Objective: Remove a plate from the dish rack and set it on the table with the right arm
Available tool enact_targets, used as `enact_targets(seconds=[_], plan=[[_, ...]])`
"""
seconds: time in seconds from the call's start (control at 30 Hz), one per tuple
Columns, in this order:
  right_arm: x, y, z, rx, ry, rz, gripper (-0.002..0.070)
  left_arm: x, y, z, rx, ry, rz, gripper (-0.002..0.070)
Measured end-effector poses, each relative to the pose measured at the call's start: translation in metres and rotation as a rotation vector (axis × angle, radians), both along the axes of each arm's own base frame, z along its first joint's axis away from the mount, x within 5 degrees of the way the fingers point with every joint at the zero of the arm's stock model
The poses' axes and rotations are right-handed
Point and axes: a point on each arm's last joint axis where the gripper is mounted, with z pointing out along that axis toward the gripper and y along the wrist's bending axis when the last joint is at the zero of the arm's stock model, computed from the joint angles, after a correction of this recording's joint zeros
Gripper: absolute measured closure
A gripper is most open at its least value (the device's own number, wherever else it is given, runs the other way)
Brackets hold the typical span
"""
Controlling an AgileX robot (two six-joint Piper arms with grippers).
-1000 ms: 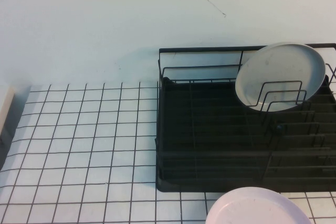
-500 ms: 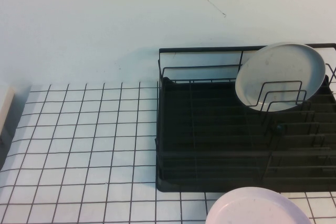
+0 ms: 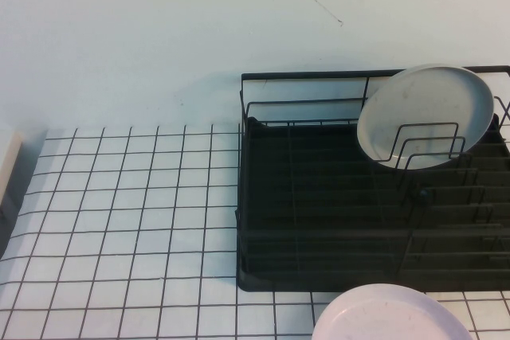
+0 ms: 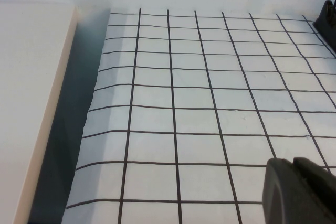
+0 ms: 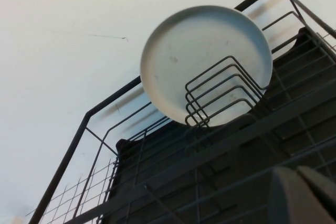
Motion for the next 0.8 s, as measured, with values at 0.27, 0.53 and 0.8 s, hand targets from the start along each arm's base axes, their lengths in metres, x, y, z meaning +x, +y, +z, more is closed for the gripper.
enact_targets(seconds=[0.27,0.53,0.8], plan=[[0.001,-0.004,0.004,0.006,-0.041,-0.044,0.0678,0.000,0.000,0.000,0.000,0.000,0.000,0.0678],[0.002,-0.012,0.010,0.035,-0.103,-0.131,0.0678,0.000,0.000,0.000,0.000,0.000,0.000,0.0678],[0.003,0.007,-0.002,-0.094,0.053,0.099,0.0678,0.000,0.000,0.000,0.000,0.000,0.000,0.0678]])
